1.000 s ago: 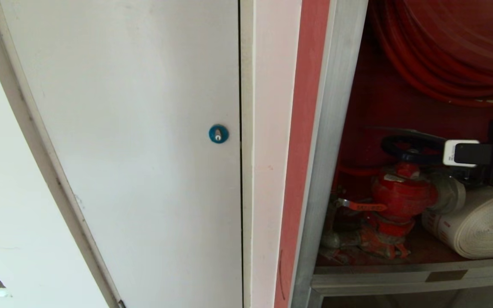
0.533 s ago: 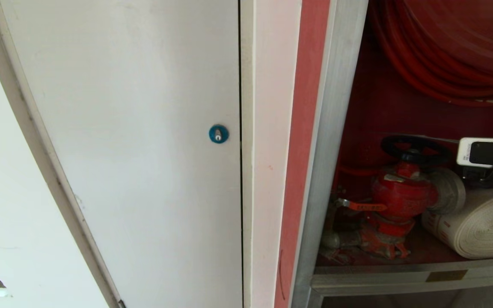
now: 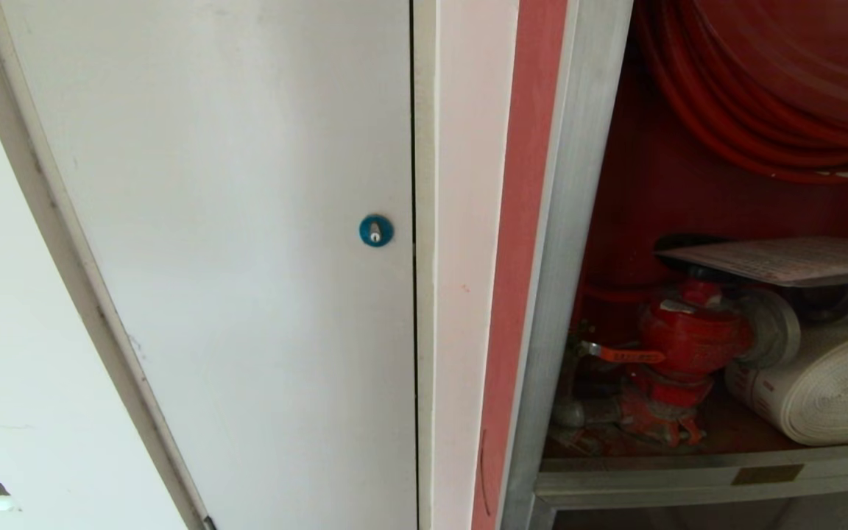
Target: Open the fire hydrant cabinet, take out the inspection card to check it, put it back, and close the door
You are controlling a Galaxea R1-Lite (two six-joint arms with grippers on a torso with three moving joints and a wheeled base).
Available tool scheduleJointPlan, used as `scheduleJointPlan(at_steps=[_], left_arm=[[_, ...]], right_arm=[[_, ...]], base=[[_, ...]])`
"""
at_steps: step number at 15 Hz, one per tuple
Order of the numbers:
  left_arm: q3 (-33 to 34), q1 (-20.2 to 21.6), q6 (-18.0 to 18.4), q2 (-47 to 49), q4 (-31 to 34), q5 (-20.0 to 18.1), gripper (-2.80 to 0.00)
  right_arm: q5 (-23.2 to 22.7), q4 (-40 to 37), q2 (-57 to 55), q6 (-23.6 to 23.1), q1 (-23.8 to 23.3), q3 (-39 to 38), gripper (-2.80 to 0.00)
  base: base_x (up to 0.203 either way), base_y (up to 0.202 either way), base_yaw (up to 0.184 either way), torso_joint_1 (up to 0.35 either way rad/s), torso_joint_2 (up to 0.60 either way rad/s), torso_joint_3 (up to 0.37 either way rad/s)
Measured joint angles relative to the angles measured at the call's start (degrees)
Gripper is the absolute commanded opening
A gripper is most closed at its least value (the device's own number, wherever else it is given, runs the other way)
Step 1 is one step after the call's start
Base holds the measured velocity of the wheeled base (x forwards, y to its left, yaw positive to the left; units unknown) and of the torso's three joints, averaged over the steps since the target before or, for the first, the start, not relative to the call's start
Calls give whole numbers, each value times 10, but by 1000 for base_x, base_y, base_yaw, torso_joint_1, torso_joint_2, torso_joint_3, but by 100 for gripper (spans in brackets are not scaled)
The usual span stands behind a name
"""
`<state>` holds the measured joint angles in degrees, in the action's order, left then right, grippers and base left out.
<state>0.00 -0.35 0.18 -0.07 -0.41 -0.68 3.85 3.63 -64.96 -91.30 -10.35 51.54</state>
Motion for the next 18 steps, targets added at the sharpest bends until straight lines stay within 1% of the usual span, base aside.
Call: scheduleJointPlan(at_steps=[3, 5, 7, 10, 12, 14, 16, 18], left_arm=[[0, 0, 0, 0, 0, 0, -280], [0, 0, 0, 0, 0, 0, -280], [0, 0, 0, 0, 0, 0, -280], [0, 0, 0, 0, 0, 0, -280], [0, 0, 0, 0, 0, 0, -280], [0, 0, 0, 0, 0, 0, -280], [0, 0, 0, 0, 0, 0, -280], [0, 0, 0, 0, 0, 0, -280]], right_arm=[[0, -20, 65, 2, 0, -18, -280], [-3, -60, 110, 21, 0, -22, -280], [-6, -103, 147, 61, 1, -23, -280], [-19, -161, 173, 162, 2, -17, -280], [-57, -230, 183, 241, 2, -5, -280], [-112, -295, 190, 314, 2, 16, -280], [-187, -345, 190, 379, 2, 35, -280], [-284, -385, 177, 443, 2, 49, -280]], base=[[0, 0, 0, 0, 0, 0], [0, 0, 0, 0, 0, 0], [0, 0, 0, 0, 0, 0], [0, 0, 0, 0, 0, 0], [0, 0, 0, 0, 0, 0], [0, 0, 0, 0, 0, 0], [0, 0, 0, 0, 0, 0], [0, 0, 0, 0, 0, 0]])
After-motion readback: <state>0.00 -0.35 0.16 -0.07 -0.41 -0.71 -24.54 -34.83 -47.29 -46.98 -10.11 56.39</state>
